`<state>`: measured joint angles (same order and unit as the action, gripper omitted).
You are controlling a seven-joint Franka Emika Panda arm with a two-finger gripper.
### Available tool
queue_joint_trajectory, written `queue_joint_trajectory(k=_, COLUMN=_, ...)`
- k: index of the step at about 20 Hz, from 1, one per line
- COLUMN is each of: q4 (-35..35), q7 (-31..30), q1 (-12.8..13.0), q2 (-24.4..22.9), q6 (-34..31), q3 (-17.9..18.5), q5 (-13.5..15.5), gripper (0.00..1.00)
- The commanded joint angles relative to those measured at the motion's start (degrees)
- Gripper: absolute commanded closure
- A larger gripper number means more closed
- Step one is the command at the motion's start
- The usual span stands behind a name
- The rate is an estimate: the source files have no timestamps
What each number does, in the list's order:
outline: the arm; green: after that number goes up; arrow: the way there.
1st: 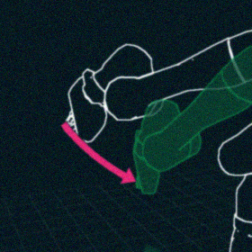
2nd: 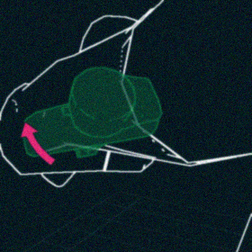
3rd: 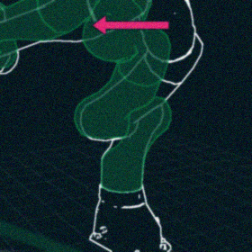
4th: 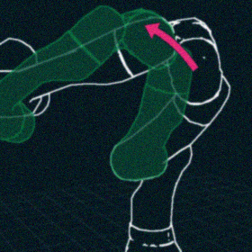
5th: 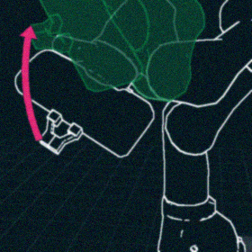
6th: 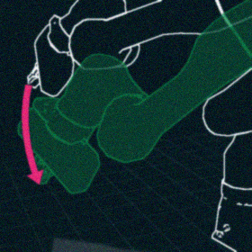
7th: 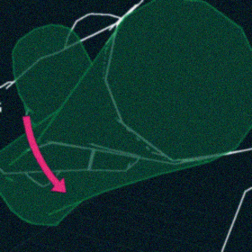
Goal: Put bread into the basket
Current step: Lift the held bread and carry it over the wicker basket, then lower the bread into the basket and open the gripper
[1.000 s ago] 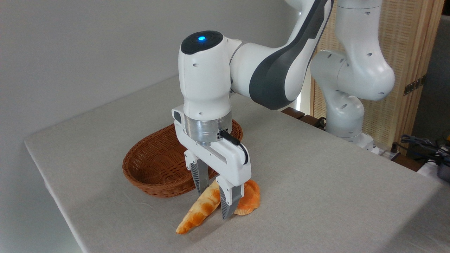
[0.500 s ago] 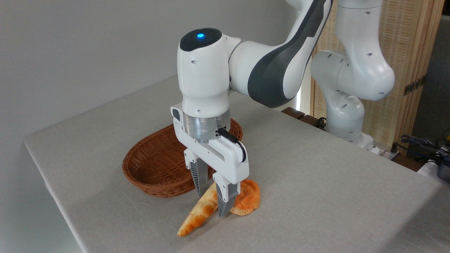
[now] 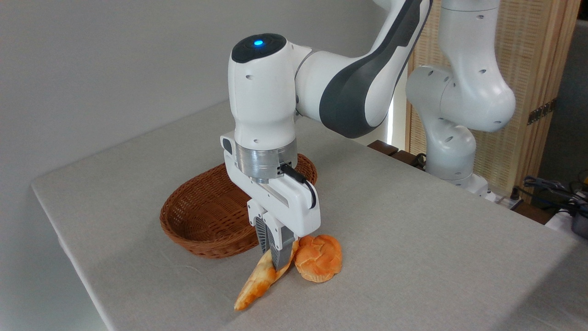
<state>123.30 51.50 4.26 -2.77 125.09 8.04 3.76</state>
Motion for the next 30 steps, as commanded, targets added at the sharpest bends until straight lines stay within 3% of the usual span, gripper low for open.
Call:
queue_joint_trajectory(k=1, q4=-0.6, q7=0.62, q1=0.31, q2=-1.8, q6=0.85, q3=1.01, q5=-0.59, gripper=0.93)
queue_joint_trajectory(k=8, q4=-7.37, q7=0.44, q1=0.31, q2=-2.68, q6=0.51, q3=0.4, q5=0.72, gripper=0.93)
queue_joint_trajectory(k=10, q4=-8.25, q7=0.18, q1=0.48, q2=-2.68, q6=0.59, q3=-1.0, q5=3.95, gripper=0.93)
queue_joint_trajectory(k=12, q4=-8.69, q7=-0.43, q1=0.48, q2=-2.76, q6=0.42, q3=-3.46, q5=9.84, gripper=0.92)
queue_joint_trajectory(k=13, q4=-8.69, q7=-0.52, q1=0.48, q2=-2.68, q6=0.33, q3=-5.12, q5=11.34, gripper=0.9)
queue_joint_trajectory(k=18, q4=-8.17, q7=-0.35, q1=0.57, q2=-2.59, q6=-7.56, q3=-10.84, q5=14.17, gripper=0.84)
queue_joint_trajectory(k=20, q4=-7.64, q7=-0.08, q1=0.57, q2=-2.42, q6=-11.26, q3=-12.51, q5=14.17, gripper=0.59)
queue_joint_trajectory(k=21, q4=-6.77, q7=-0.17, q1=0.57, q2=-2.41, q6=-11.36, q3=-13.39, q5=14.08, gripper=0.26)
queue_joint_trajectory(k=22, q4=-6.06, q7=-0.61, q1=0.57, q2=-2.41, q6=-11.36, q3=-14.01, q5=13.82, gripper=0.04)
queue_joint_trajectory(k=30, q4=-6.14, q7=-0.7, q1=0.48, q2=-1.53, q6=-11.36, q3=-14.72, q5=13.29, gripper=0.0)
